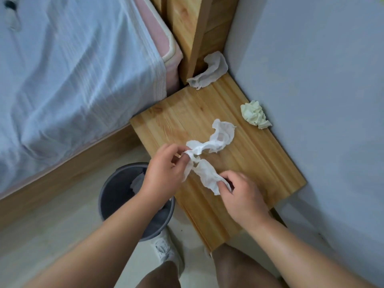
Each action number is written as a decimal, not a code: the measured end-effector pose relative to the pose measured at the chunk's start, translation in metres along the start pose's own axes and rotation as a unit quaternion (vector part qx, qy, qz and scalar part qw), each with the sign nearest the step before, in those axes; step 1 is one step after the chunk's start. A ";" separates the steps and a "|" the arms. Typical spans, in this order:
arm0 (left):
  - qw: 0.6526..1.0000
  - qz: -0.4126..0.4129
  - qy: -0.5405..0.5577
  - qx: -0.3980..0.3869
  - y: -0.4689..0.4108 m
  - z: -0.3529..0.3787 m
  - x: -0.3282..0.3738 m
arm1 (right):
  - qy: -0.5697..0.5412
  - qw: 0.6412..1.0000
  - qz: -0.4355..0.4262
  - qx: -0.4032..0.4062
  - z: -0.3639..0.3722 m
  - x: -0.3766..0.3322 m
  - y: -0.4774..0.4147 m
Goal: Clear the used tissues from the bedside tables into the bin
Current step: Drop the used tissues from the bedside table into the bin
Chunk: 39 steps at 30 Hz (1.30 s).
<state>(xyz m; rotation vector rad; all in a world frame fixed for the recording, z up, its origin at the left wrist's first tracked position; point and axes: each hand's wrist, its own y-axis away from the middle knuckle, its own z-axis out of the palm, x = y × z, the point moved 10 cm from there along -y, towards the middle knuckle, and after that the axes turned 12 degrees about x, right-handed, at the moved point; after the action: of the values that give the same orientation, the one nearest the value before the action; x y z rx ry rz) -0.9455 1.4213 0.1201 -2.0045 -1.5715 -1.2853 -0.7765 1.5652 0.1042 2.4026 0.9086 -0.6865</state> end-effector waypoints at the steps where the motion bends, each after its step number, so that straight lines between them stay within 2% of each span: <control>1: 0.998 -0.037 0.046 0.010 0.008 -0.013 -0.013 | -0.008 1.000 -0.005 0.003 0.004 -0.010 0.006; 6: 0.970 -0.152 0.173 0.075 0.045 -0.075 -0.090 | -0.078 0.996 -0.035 -0.017 0.040 -0.068 0.035; 9: 0.933 -0.254 0.203 0.151 0.071 -0.106 -0.159 | -0.098 0.993 -0.034 -0.048 0.078 -0.094 0.047; 12: 0.891 -0.365 0.189 0.193 0.104 -0.121 -0.230 | -0.098 0.991 0.013 -0.092 0.126 -0.101 0.056; 14: 0.882 -0.398 0.163 0.194 0.121 -0.126 -0.262 | -0.083 0.988 0.051 -0.117 0.156 -0.098 0.059; 18: 0.886 -0.416 0.108 0.175 0.136 -0.128 -0.305 | 0.010 0.985 0.076 -0.156 0.203 -0.081 0.061; 23: 0.884 -0.443 0.107 0.098 0.136 -0.107 -0.335 | 0.001 0.965 0.146 -0.216 0.244 -0.051 0.067; 29: 0.903 -0.418 0.072 0.064 0.125 -0.104 -0.325 | 0.011 0.964 0.132 -0.228 0.237 -0.047 0.069; 31: 0.915 -0.392 0.060 0.069 0.116 -0.106 -0.306 | -0.001 0.962 0.134 -0.236 0.227 -0.052 0.072; 34: 0.936 -0.333 0.098 0.066 0.092 -0.103 -0.256 | -0.053 0.962 0.132 -0.233 0.199 -0.064 0.068; 36: 0.957 -0.262 0.117 0.044 0.066 -0.095 -0.203 | -0.099 0.969 0.123 -0.192 0.164 -0.074 0.051; 39: 0.984 -0.138 0.112 0.034 0.021 -0.081 -0.117 | -0.124 0.986 0.087 -0.065 0.082 -0.080 0.007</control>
<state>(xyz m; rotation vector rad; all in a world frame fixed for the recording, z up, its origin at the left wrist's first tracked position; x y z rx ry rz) -0.9656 1.2845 0.0808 -1.5786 -1.7984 -1.4759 -0.8467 1.4759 0.0914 2.1905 0.6136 -0.8099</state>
